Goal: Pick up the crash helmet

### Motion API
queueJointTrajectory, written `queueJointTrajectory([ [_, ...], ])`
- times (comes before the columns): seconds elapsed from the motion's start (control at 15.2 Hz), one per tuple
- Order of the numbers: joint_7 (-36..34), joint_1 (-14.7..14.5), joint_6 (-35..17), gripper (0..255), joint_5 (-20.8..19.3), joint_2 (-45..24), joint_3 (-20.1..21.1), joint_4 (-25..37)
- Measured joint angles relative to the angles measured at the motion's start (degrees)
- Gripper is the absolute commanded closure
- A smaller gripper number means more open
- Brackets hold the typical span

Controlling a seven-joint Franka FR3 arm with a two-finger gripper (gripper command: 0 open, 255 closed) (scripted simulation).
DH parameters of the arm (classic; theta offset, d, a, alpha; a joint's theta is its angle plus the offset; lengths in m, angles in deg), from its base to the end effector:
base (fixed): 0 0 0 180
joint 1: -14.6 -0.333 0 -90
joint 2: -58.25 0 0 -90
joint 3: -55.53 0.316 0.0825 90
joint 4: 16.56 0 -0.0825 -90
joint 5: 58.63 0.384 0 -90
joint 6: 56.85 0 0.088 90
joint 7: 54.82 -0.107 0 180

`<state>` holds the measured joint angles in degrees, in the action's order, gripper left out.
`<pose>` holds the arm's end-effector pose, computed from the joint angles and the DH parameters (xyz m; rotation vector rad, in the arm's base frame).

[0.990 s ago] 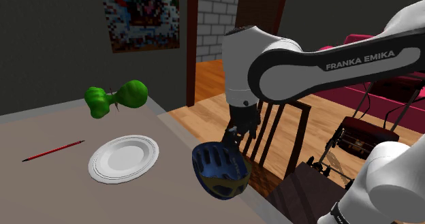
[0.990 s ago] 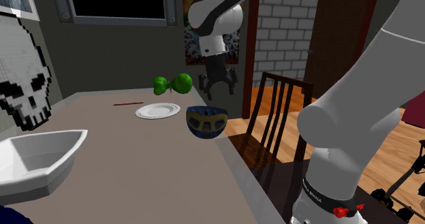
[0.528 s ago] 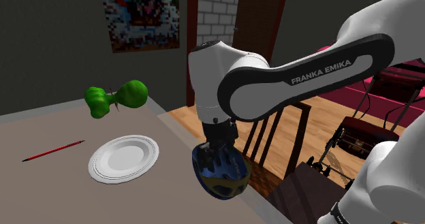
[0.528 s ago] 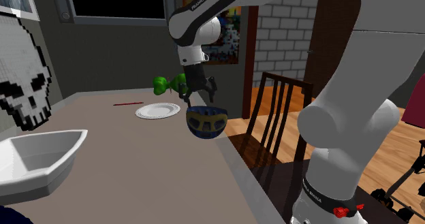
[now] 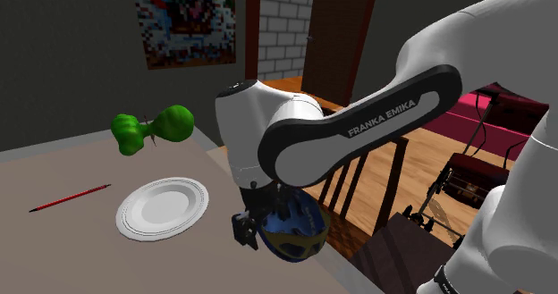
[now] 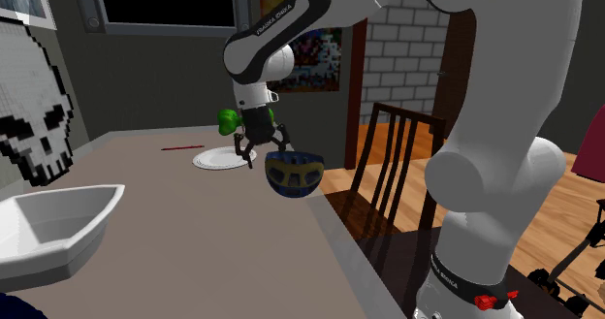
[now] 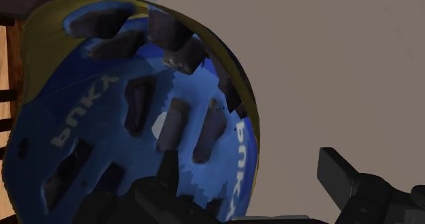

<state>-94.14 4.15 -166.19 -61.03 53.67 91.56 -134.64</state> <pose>0.3734 0.3839 0.3873 2.9826 0.2192 -0.2476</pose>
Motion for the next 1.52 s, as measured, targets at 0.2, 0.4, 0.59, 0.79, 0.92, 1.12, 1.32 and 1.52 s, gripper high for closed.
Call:
queueJointTrajectory([
  [0.2,-0.69,-0.21,-2.15,0,-0.80,-1.30,-0.01,-1.13],
  [0.4,-0.82,-0.23,-3.05,255,-1.02,-1.62,-0.05,-1.75],
  [0.59,-0.79,-0.21,-3.14,255,-1.05,-1.65,-0.07,-1.79],
  [0.79,-0.79,-0.21,-3.15,255,-1.04,-1.65,-0.06,-1.79],
  [0.92,-0.78,-0.21,-3.16,255,-1.03,-1.63,-0.06,-1.80],
  [1.12,-0.56,-0.15,-2.25,255,-0.69,-1.13,-0.02,-1.36],
  [1.32,-0.11,-0.04,-0.24,255,-0.04,-0.11,0.04,-0.16],
  [1.52,0.39,0.09,1.94,255,0.66,1.02,0.07,1.13],
])
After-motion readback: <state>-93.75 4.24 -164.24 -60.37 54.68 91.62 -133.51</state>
